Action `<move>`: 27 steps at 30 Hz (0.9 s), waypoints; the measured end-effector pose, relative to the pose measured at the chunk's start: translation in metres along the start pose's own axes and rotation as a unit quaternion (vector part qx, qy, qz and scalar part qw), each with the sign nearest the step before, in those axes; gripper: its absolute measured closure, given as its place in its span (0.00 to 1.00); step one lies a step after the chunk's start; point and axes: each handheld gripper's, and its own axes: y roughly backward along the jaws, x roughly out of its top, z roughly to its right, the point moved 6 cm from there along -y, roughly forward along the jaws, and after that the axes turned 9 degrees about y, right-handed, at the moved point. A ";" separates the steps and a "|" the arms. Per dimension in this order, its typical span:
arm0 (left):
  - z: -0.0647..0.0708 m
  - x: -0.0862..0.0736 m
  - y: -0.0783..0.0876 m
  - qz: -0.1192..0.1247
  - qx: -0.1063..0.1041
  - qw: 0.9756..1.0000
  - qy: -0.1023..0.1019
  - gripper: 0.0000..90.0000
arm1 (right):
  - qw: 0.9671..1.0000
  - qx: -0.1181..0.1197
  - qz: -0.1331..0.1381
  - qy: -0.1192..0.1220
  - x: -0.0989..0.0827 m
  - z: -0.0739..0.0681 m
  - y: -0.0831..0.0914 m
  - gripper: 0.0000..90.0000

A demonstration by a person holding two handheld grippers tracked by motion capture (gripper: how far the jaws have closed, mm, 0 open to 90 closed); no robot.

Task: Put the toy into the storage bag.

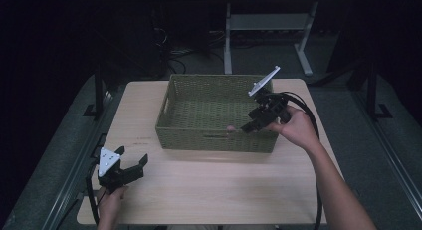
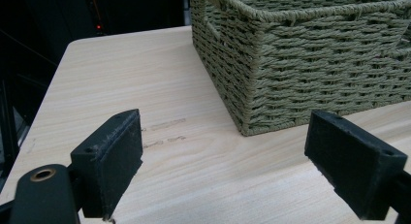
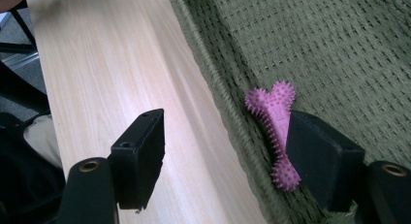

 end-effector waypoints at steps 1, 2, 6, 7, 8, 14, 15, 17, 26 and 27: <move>0.000 0.000 0.000 0.000 0.000 1.000 0.000 0.14 | 1.000 0.000 0.000 0.000 0.000 0.000 0.000 0.33; 0.000 0.000 0.000 0.000 0.000 1.000 0.000 0.14 | 1.000 -0.001 0.000 0.000 -0.001 -0.001 0.001 0.33; -0.001 0.000 0.000 -0.001 0.001 1.000 0.000 0.14 | 1.000 -0.004 -0.002 0.001 -0.006 -0.004 0.004 0.33; -0.001 0.000 0.000 0.000 0.001 1.000 0.000 0.14 | 1.000 -0.005 0.000 0.001 -0.006 -0.005 0.005 0.33; -0.001 0.000 0.000 0.000 0.002 1.000 -0.001 0.14 | 1.000 -0.005 0.001 0.002 -0.008 -0.006 0.005 0.33; -0.002 0.000 0.001 -0.001 0.001 1.000 0.001 0.14 | 1.000 -0.006 0.004 0.006 -0.015 -0.015 0.007 0.32; -0.002 0.000 0.001 -0.001 0.001 1.000 0.000 0.14 | 1.000 -0.007 0.004 0.005 -0.019 -0.017 0.007 0.32; -0.002 0.000 0.001 0.000 0.001 1.000 0.000 0.14 | 1.000 -0.007 0.004 0.005 -0.021 -0.018 0.007 0.32; -0.002 0.000 0.001 0.000 0.003 1.000 0.000 0.14 | 1.000 -0.008 0.011 -0.002 -0.038 -0.022 0.006 0.32; -0.002 0.000 0.001 0.000 0.004 1.000 0.001 0.14 | 1.000 -0.006 0.012 -0.003 -0.039 -0.023 0.006 0.32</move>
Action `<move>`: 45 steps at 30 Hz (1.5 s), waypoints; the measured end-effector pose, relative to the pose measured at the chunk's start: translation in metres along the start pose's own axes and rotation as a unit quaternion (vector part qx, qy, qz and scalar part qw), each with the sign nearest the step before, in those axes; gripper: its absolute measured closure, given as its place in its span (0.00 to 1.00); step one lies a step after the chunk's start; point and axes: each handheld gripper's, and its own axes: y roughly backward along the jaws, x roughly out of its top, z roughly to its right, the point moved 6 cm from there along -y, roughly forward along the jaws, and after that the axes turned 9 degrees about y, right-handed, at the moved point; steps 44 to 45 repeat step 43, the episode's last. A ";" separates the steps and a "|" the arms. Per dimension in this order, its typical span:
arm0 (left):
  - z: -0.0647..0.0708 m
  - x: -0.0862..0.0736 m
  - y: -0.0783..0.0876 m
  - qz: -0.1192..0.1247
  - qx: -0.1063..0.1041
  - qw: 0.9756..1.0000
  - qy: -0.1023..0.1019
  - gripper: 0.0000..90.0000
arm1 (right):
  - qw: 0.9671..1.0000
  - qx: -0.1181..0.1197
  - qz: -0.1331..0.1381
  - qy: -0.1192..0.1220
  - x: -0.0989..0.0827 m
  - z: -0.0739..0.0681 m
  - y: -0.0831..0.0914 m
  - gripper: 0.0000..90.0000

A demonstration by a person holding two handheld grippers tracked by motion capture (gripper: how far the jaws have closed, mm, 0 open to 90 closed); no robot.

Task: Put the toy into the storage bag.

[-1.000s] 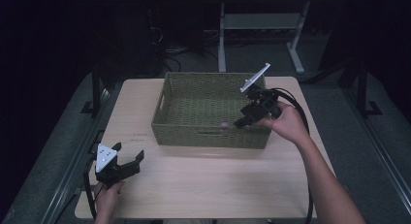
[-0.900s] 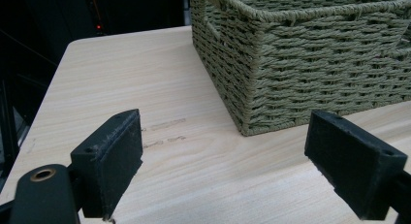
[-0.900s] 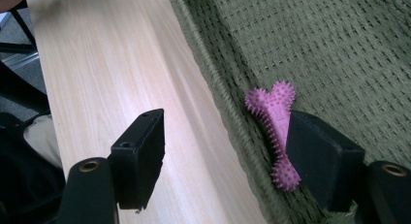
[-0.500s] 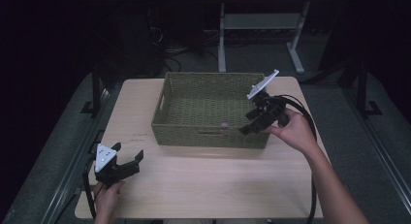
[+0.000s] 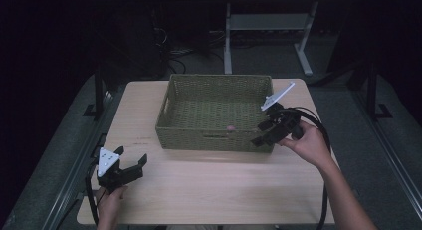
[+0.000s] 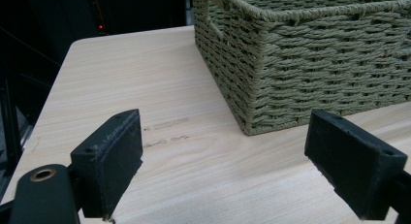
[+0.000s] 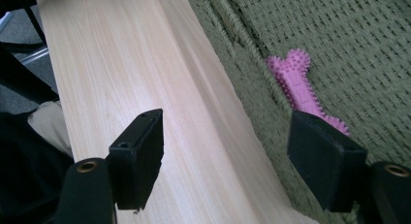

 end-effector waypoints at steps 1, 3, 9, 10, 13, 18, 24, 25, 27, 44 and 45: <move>0.000 0.000 0.000 0.000 -0.001 1.000 0.000 0.14 | 1.000 0.001 0.002 0.000 -0.002 -0.001 -0.001 0.32; 0.000 0.000 0.000 -0.001 0.000 1.000 -0.002 0.14 | 1.000 0.001 0.001 -0.002 -0.004 -0.003 -0.001 0.32; 0.001 0.000 0.000 -0.001 -0.001 1.000 -0.003 0.14 | 1.000 -0.001 -0.003 0.003 -0.014 -0.009 -0.006 0.32; 0.001 0.000 0.000 -0.001 -0.001 1.000 -0.002 0.14 | 1.000 -0.002 -0.005 0.004 -0.016 -0.011 -0.008 0.32; 0.001 0.000 0.000 -0.002 -0.001 1.000 -0.003 0.14 | 1.000 -0.004 -0.007 0.004 -0.023 -0.015 -0.010 0.32; 0.002 0.000 0.000 0.000 -0.001 1.000 -0.004 0.14 | 1.000 -0.004 -0.005 -0.004 -0.034 -0.019 -0.012 0.32; 0.003 0.000 0.000 0.000 -0.001 1.000 -0.004 0.14 | 1.000 -0.012 -0.005 -0.006 -0.047 -0.022 -0.016 0.32; 0.003 0.000 0.000 0.000 -0.001 1.000 -0.004 0.14 | 1.000 -0.012 -0.005 -0.009 -0.049 -0.022 -0.017 0.32; 0.003 0.000 0.000 0.000 -0.002 1.000 -0.003 0.14 | 1.000 -0.013 -0.003 -0.011 -0.055 -0.023 -0.018 0.32; 0.004 0.000 -0.001 -0.002 -0.002 1.000 -0.009 0.14 | 0.998 -0.029 0.025 -0.048 -0.112 -0.031 -0.024 0.31; 0.004 0.000 -0.001 -0.002 -0.002 1.000 -0.009 0.14 | 0.998 -0.029 0.025 -0.048 -0.112 -0.031 -0.024 0.31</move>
